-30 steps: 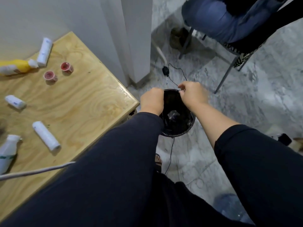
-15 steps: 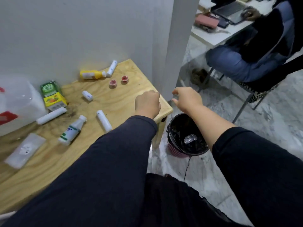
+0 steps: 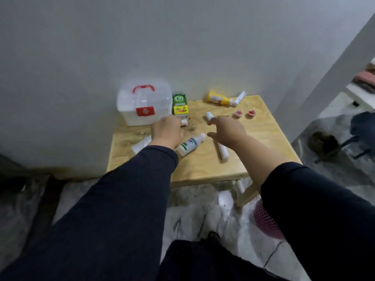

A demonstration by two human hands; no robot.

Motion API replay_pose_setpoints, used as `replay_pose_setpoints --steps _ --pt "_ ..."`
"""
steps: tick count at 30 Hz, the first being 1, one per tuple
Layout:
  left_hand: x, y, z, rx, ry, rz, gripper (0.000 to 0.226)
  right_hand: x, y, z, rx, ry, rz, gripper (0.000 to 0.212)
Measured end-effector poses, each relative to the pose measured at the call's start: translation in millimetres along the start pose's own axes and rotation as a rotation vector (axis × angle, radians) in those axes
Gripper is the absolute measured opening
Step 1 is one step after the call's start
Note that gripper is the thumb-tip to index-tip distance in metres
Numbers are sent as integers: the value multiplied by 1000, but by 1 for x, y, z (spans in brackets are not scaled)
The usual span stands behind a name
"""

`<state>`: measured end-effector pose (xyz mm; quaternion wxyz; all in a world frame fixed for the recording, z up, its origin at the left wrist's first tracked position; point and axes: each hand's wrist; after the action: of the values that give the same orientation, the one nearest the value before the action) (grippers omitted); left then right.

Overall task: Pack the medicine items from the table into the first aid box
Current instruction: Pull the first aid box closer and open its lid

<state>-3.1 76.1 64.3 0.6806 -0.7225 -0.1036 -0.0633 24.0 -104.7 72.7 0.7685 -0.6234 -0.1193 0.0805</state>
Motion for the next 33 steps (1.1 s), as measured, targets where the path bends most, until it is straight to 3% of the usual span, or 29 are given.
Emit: replay_pose_setpoints --steps 6,11,17,26,33 --pt "5 0 92 -6 -197 -57 40 56 25 80 -30 -236 5 41" --pt "29 17 141 -17 -240 -80 54 108 53 120 -20 -397 -59 51" --pt "66 40 165 -32 -193 -27 73 156 85 141 -104 -498 -123 64" --pt "81 71 182 1 -75 -118 78 169 127 136 -284 -496 -247 82" --pt "78 81 186 60 -31 -170 75 165 137 139 -221 -501 -382 67"
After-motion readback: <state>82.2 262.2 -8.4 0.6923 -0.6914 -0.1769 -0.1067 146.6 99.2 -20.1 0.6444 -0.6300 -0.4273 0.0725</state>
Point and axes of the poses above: each hand's wrist, its own x-axis towards the middle knuckle, its own y-axis out of the palm, z = x × y, and after that the axes turned 10 degrees about -z, right-handed
